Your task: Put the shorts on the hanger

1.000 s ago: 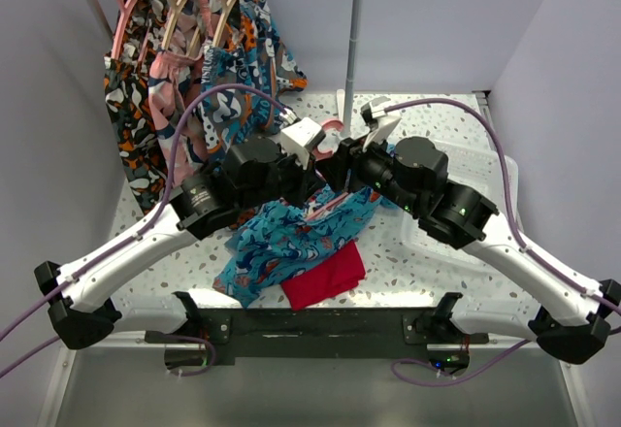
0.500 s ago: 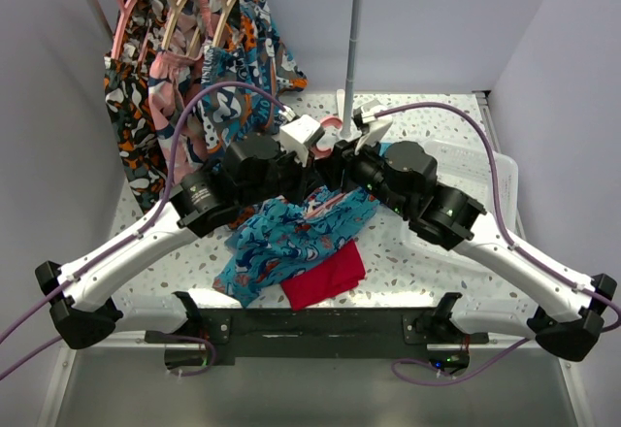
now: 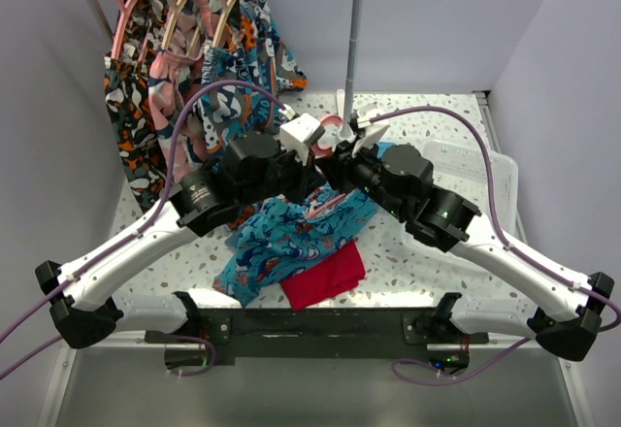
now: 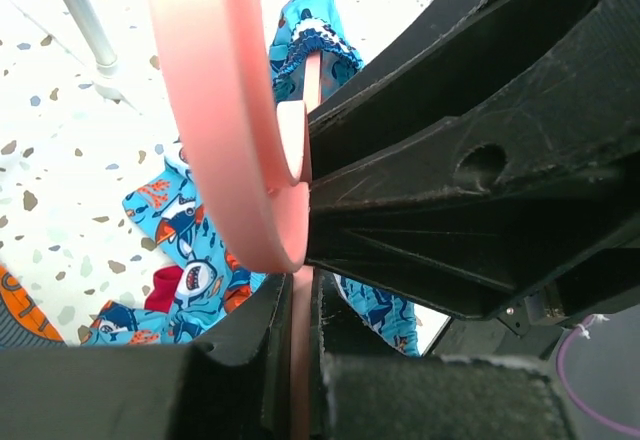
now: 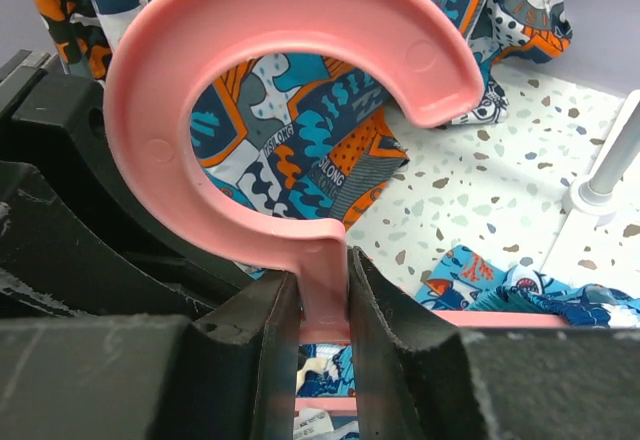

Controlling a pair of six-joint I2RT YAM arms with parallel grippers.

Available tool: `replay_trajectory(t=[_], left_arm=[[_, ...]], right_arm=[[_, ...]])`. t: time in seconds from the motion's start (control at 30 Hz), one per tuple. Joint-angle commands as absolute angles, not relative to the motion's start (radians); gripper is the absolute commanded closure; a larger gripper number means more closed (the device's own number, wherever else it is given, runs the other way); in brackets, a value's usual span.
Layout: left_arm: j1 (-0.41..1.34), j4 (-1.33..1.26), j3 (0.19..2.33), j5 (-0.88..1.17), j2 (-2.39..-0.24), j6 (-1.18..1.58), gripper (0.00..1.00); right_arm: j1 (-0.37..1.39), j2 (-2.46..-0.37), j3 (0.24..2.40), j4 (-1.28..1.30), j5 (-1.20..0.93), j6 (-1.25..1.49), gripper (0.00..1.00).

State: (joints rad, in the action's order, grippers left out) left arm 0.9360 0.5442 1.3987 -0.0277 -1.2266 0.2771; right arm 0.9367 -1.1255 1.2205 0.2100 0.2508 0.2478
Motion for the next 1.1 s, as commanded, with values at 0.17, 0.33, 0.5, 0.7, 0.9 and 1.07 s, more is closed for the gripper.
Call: replay_trajectory(t=[0.17, 0.33, 0.5, 0.7, 0.9, 1.07], left_arm=[[0.943, 0.540, 1.497, 0.035, -1.218, 0.250, 0.57], [0.943, 0.584, 1.509, 0.038, -1.195, 0.233, 0.35], [0.943, 0.635, 1.516, 0.034, -1.141, 0.204, 0.28], [0.943, 0.732, 1.542, 0.003, -1.072, 0.158, 0.22], [0.943, 0.837, 1.514, -0.015, -1.005, 0.134, 0.18], [0.943, 0.899, 1.453, -0.011, -0.960, 0.140, 0.17]], right_arm=[[0.930, -1.101, 1.223, 0.084, 0.308, 0.233, 1.00], [0.931, -1.103, 1.221, 0.080, 0.313, 0.229, 1.00], [0.933, -1.115, 1.223, 0.081, 0.322, 0.218, 1.00], [0.936, -1.126, 1.239, 0.101, 0.321, 0.207, 1.00], [0.940, -1.123, 1.249, 0.123, 0.325, 0.199, 1.00], [0.945, -1.131, 1.259, 0.129, 0.327, 0.195, 1.00]])
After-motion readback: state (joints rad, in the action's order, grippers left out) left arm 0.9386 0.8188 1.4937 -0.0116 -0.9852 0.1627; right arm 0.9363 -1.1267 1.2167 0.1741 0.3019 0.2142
